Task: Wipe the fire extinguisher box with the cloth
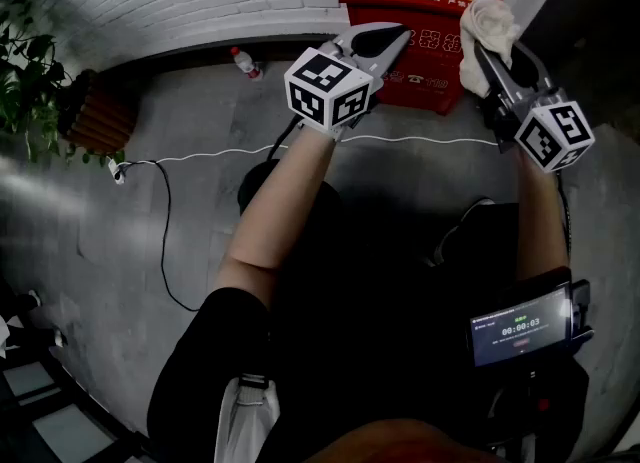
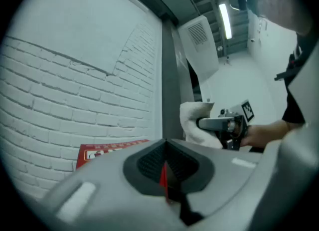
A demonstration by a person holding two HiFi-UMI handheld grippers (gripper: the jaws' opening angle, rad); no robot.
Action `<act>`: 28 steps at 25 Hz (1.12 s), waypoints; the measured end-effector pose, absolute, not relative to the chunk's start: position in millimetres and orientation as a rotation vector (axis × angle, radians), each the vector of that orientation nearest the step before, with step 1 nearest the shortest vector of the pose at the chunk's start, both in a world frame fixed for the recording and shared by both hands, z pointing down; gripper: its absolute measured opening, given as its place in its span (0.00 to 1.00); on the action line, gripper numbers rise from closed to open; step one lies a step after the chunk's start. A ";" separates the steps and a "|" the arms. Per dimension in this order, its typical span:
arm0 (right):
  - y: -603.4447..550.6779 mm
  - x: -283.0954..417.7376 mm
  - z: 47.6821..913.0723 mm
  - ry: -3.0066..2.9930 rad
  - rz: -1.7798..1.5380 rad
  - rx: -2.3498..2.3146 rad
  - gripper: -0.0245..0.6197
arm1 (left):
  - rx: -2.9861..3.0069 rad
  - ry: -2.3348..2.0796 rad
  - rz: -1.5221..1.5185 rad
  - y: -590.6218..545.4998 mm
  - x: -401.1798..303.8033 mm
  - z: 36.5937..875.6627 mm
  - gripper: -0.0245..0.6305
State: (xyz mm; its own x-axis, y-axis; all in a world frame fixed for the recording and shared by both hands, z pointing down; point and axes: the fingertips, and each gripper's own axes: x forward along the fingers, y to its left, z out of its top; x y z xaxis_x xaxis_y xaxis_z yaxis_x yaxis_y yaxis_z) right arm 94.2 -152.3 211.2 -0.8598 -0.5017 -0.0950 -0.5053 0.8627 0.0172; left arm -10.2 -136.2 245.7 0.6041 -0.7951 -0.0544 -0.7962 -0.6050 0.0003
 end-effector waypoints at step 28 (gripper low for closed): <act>-407.7 196.7 376.3 2.952 -0.314 -1.104 0.27 | -2.843 1.272 0.001 -305.9 162.0 329.0 0.04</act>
State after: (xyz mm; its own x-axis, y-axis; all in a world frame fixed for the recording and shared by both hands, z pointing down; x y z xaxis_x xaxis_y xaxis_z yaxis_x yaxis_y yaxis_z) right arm 196.7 -407.7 376.3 -0.7567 -0.6471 0.0932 -0.6522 0.7373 -0.1759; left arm 162.0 -305.9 329.0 0.6664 -0.7455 -0.0116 -0.7455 -0.6660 -0.0247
